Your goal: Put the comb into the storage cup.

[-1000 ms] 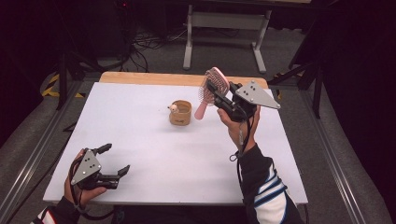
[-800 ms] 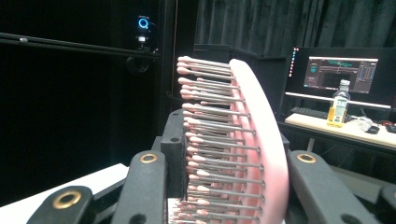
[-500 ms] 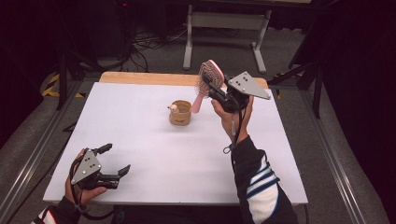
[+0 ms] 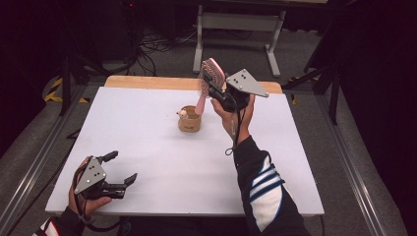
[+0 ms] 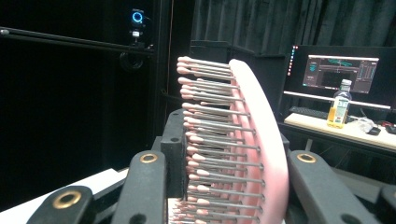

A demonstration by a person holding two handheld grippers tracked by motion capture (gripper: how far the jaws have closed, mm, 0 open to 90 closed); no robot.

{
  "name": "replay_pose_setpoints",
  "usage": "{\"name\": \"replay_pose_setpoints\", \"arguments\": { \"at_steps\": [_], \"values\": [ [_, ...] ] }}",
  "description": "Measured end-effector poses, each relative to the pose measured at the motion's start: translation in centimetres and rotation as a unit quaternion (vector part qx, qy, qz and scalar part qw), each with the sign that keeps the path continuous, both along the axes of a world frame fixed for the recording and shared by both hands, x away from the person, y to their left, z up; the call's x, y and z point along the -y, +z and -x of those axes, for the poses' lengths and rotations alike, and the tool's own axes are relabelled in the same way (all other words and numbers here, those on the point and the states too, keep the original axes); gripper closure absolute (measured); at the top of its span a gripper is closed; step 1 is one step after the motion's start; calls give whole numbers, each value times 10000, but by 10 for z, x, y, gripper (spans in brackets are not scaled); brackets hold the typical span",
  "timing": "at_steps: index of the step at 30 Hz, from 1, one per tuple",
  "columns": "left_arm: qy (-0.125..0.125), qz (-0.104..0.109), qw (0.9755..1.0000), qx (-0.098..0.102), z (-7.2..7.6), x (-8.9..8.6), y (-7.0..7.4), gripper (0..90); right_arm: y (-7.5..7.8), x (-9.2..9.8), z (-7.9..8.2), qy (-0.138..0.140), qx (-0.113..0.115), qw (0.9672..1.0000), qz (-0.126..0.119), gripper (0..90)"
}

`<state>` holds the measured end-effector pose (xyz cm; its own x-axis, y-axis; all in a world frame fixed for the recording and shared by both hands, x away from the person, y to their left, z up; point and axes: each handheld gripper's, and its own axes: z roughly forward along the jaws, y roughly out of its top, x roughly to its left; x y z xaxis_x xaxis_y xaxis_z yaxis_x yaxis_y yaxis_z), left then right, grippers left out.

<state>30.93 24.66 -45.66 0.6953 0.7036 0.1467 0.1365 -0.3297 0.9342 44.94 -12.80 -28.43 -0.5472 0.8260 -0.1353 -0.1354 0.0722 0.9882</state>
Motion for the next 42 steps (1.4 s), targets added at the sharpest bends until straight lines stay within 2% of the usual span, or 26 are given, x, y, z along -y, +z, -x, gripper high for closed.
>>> {"name": "replay_pose_setpoints", "arguments": {
  "at_steps": [5, 8, 20, 31, 42],
  "values": [
    [-1, 40, 10000, -6, -1, -1, -1, 72, -3, -5, -8, -138, -49, 9999, -68, 639],
    [-3, -24, 10000, -3, 0, 0, 0, 72, -5, -7, -12, -182, -88, 9997, -107, 639],
    [-26, 13, 10000, 21, 0, 0, 0, 71, -17, -10, -26, -278, -301, 9990, -186, 640],
    [-20, 14, 10000, 19, 0, 0, 0, 71, -37, -11, -39, -283, -600, 9972, -336, 639],
    [-30, -10, 10000, 46, 0, 0, -1, 72, -54, -18, -41, -256, -813, 9960, -252, 639]
  ]
}}
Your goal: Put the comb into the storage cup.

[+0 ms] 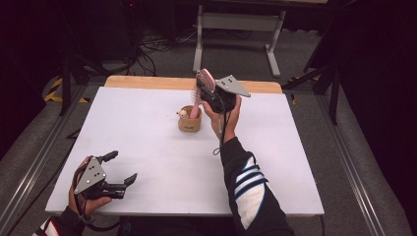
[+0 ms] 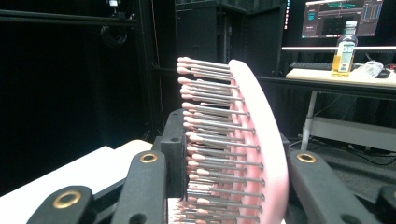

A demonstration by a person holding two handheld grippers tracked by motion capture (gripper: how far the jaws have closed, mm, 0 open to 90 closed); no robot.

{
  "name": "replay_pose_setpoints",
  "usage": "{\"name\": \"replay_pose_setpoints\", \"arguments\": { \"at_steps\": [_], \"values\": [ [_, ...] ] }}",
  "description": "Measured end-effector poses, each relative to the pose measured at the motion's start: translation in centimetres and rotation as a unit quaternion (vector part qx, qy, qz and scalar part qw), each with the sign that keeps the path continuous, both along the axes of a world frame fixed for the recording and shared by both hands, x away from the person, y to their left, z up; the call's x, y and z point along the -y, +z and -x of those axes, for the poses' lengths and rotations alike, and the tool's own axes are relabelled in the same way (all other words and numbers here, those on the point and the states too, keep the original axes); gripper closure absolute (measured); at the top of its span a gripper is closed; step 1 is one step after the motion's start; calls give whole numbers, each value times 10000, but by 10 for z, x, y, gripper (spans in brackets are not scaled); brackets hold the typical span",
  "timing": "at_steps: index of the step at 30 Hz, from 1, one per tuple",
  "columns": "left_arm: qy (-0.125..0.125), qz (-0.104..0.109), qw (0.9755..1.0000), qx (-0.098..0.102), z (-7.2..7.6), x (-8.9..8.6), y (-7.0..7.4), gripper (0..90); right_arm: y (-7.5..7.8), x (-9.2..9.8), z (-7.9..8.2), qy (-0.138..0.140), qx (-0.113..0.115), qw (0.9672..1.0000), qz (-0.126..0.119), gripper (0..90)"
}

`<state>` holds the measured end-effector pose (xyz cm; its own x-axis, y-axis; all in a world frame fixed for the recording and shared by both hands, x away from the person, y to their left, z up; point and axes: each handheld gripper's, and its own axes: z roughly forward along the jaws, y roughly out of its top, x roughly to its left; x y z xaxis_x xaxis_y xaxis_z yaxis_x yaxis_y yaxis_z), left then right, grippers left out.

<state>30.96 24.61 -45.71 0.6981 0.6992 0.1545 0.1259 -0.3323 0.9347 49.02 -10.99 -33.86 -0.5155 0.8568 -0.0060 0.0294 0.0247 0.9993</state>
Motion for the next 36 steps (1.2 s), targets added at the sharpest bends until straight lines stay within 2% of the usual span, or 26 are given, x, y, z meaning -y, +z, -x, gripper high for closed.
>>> {"name": "replay_pose_setpoints", "arguments": {
  "at_steps": [12, 36],
  "values": [
    [-9, -27, 10000, -30, 0, 0, 0, 73, -9, -5, -1, 63, -108, 9999, 85, 639],
    [-3, -20, 10000, -45, -1, 0, 0, 74, -23, -6, 0, 79, -257, 9996, 95, 636]
  ]
}}
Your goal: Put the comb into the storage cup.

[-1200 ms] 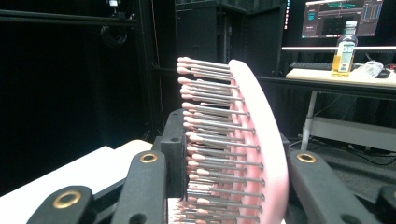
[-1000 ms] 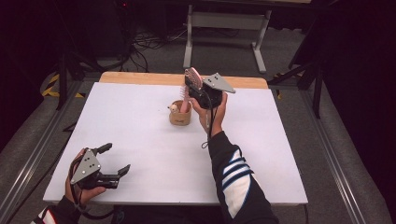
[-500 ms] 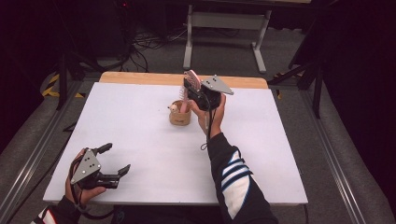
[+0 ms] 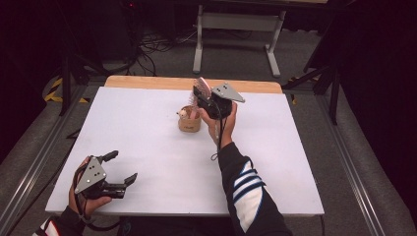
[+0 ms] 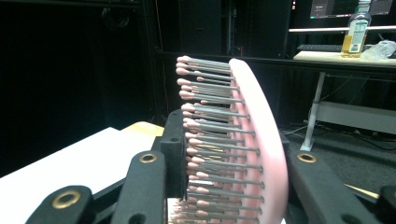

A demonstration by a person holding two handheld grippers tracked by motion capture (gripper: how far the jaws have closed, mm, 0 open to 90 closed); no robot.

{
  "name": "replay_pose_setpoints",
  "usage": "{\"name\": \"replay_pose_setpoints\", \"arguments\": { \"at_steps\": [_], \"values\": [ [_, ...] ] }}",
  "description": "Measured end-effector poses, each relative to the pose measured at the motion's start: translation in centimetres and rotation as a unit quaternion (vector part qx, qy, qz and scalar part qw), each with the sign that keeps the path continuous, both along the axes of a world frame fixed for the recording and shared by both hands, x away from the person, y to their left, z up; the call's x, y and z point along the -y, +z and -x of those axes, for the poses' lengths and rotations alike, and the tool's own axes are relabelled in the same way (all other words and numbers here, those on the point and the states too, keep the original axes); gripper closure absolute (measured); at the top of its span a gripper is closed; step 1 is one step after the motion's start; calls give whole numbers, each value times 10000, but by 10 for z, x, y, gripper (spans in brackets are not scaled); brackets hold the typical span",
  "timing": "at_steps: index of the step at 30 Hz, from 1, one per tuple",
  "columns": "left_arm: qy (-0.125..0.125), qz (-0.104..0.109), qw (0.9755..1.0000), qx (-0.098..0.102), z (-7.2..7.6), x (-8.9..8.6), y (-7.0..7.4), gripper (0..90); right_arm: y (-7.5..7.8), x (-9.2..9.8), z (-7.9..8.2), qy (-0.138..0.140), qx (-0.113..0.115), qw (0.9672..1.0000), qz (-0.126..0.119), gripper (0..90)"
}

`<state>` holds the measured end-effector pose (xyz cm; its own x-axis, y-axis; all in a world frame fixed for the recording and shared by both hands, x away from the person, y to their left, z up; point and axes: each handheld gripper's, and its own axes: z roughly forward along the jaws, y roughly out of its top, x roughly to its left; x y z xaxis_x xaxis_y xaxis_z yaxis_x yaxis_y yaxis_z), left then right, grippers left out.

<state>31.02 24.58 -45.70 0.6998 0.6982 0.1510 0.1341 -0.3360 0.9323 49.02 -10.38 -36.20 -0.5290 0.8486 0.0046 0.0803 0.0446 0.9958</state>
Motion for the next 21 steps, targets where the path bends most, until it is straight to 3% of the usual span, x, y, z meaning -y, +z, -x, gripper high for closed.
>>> {"name": "replay_pose_setpoints", "arguments": {
  "at_steps": [21],
  "values": [
    [-41, -35, 10000, -6, -1, 1, 0, 74, -5, 3, 4, 28, -22, 10000, 12, 624]
  ]
}}
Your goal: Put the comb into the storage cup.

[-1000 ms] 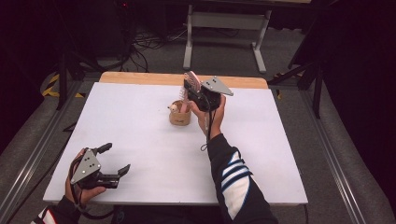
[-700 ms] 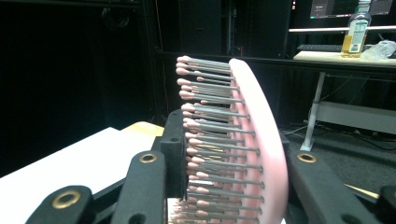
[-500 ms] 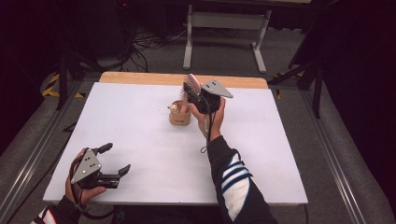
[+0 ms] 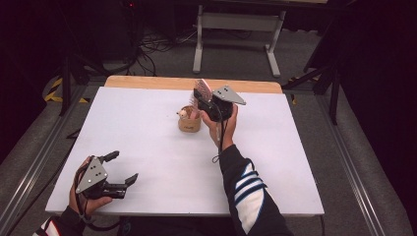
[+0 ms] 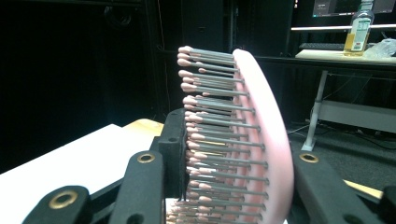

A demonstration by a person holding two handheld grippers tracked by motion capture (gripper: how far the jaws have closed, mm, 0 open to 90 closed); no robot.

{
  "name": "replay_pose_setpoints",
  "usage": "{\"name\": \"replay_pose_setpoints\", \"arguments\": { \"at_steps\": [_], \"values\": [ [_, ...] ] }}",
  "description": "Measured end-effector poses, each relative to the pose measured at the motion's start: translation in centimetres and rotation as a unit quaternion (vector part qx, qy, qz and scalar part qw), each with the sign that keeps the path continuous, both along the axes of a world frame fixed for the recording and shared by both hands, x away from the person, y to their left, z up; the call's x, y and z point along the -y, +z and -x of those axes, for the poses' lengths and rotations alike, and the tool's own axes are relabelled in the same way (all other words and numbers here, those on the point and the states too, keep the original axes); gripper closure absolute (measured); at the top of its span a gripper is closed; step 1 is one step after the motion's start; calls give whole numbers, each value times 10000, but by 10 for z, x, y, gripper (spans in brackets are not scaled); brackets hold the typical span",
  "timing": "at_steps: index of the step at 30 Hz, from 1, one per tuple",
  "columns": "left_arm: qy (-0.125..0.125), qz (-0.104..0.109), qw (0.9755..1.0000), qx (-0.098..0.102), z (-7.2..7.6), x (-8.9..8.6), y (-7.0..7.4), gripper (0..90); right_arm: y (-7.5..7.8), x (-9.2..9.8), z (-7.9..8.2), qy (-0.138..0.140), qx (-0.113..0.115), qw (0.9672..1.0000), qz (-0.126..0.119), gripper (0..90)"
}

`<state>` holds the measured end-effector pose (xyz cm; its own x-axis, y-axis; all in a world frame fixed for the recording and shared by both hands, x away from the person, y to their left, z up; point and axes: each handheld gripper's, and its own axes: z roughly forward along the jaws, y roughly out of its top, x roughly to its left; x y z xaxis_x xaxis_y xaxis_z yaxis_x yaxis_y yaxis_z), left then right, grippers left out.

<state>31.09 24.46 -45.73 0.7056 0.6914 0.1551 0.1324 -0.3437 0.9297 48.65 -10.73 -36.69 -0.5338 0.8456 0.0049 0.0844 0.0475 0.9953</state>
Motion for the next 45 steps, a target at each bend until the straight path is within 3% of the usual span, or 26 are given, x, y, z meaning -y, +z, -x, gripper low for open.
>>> {"name": "replay_pose_setpoints", "arguments": {
  "at_steps": [45],
  "values": [
    [-25, -77, 10000, -43, -1, 3, -1, 74, -27, 24, -1, -163, -444, 9988, 125, 520]
  ]
}}
